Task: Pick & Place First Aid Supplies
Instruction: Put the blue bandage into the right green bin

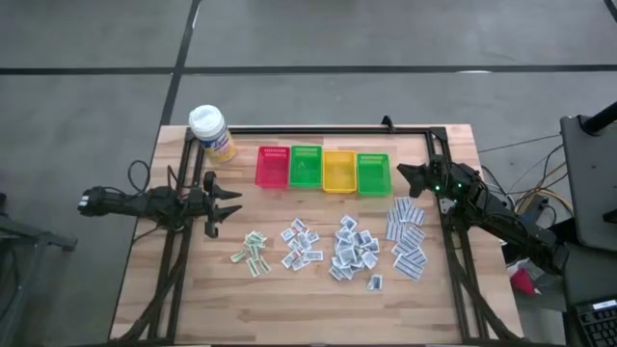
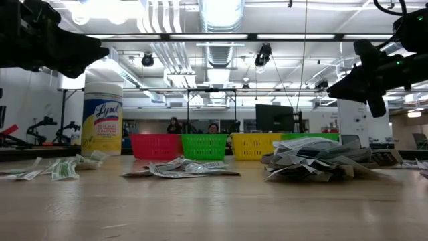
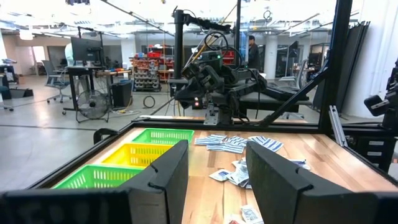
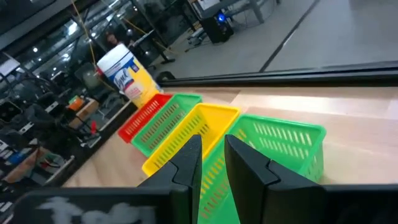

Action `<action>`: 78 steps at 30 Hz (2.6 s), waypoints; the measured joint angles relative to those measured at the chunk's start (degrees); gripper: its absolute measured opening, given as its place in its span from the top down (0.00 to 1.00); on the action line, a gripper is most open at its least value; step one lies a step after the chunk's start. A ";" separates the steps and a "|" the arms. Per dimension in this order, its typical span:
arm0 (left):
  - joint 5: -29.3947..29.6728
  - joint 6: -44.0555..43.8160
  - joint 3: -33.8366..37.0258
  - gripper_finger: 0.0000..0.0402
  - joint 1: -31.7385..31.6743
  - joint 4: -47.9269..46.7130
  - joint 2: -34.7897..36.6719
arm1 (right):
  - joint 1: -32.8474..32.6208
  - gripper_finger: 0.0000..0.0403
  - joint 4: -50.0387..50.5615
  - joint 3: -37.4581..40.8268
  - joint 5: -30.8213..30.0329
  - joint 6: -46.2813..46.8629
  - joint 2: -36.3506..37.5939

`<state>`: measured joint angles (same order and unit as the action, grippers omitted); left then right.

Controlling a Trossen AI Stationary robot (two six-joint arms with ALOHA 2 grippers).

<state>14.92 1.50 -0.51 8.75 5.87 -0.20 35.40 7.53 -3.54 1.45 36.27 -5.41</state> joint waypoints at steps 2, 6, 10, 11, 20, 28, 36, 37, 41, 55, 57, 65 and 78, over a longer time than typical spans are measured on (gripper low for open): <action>0.09 0.34 -0.02 0.61 0.00 0.02 -0.01 | 0.00 0.83 -0.04 0.00 0.01 0.63 0.00; 0.97 0.56 0.00 0.61 0.00 0.04 0.01 | 0.00 0.83 -0.93 0.01 0.72 3.64 0.02; 1.44 0.46 -0.01 0.61 0.00 0.07 -0.01 | 0.00 0.83 -3.84 0.01 8.02 3.85 -0.02; 1.55 0.38 -0.01 0.61 0.00 0.07 0.00 | -0.02 0.83 -5.52 0.01 10.69 3.83 -0.02; 1.55 0.29 -0.01 0.61 0.00 0.09 0.00 | -0.04 0.83 4.83 -13.59 19.52 -1.93 -2.84; 1.54 0.17 -0.02 0.61 0.00 0.09 0.01 | -0.04 0.83 35.18 -34.88 19.52 -7.38 -18.30; 1.53 0.17 -0.01 0.61 0.00 0.09 0.00 | -0.02 0.83 61.52 -45.76 19.19 -10.79 -36.63; 1.53 0.18 -0.01 0.61 0.00 0.09 0.00 | -0.04 0.83 63.35 -46.09 19.19 -10.82 -38.48; 1.53 0.19 -0.02 0.61 0.00 0.07 -0.01 | -0.02 0.83 66.06 -45.73 18.98 -10.63 -44.26; 1.51 0.19 0.00 0.61 0.00 0.07 0.01 | -0.01 0.83 67.58 -40.75 12.19 -2.79 -49.74; 1.53 0.21 -0.01 0.61 0.00 0.07 -0.01 | -0.04 0.83 67.78 -40.52 12.02 -1.23 -49.36; 1.51 0.21 -0.02 0.61 0.00 0.04 -0.01 | -0.02 0.81 68.98 -39.60 12.09 -0.24 -48.33; 1.51 0.23 0.00 0.61 0.00 0.00 0.01 | -1.29 0.61 68.71 -38.78 14.17 9.54 -48.09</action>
<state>16.43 1.74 -0.51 8.75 5.87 -0.19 34.11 76.24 -42.31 15.63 45.81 -53.49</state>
